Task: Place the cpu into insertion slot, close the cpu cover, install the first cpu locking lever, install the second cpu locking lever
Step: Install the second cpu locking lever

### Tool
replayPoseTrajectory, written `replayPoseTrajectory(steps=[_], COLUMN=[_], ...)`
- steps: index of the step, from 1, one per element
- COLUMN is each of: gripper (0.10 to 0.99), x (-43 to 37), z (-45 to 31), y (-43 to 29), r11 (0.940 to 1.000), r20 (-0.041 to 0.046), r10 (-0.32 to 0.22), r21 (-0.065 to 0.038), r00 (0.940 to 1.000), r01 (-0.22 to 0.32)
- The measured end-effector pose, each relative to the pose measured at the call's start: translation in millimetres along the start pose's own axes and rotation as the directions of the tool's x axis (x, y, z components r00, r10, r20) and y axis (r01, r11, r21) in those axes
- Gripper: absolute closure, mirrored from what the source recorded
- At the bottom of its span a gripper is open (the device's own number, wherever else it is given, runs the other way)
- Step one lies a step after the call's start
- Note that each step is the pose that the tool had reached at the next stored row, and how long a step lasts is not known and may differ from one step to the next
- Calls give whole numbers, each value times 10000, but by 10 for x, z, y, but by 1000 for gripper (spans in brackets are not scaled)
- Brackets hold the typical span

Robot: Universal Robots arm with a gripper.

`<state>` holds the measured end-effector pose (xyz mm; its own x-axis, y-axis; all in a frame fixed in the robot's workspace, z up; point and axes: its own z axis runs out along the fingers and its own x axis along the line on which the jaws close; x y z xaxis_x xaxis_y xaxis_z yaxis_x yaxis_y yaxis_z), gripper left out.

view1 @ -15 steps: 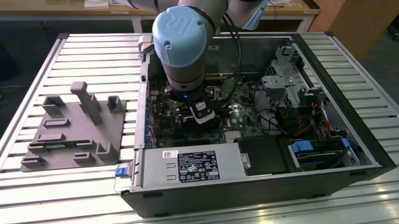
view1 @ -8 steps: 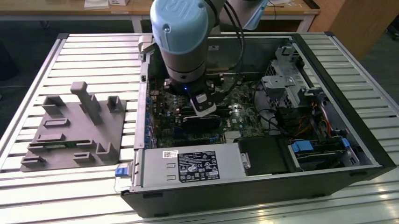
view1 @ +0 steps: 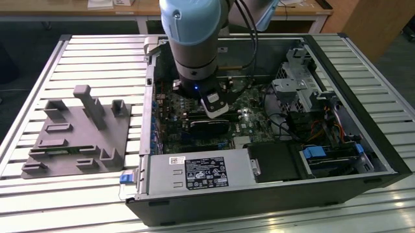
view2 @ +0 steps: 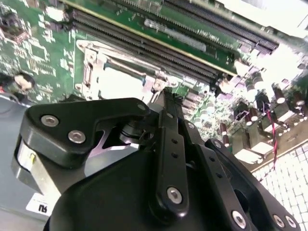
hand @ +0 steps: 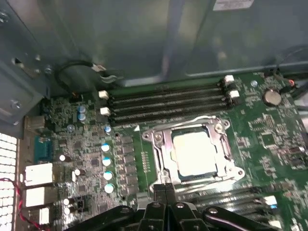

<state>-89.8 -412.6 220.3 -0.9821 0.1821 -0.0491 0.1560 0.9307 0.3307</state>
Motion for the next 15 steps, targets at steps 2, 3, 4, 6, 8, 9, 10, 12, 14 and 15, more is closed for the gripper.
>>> replayPoseTrajectory(steps=[2,3,4,6,8,9,10,12,14,15], gripper=[980,980,980,980,980,980,980,980,980,980], x=[-19,-31,-46,-79,-106,-115,-120,-123,-120,-119], z=[-2,0,3,9,19,25,32,51,72,82], y=[5,9,15,29,51,67,86,140,200,228], r11=[9998,9996,9993,9987,9982,9979,9977,9973,9968,9964], r20=[52,74,93,127,148,155,160,170,181,187], r10=[36,49,59,72,72,70,68,58,50,45], r21=[200,282,364,508,602,640,674,734,800,841], r00=[10000,10000,9999,9999,9999,9999,9998,9998,9998,9998], r01=[-37,-51,-63,-78,-81,-80,-78,-71,-64,-60])
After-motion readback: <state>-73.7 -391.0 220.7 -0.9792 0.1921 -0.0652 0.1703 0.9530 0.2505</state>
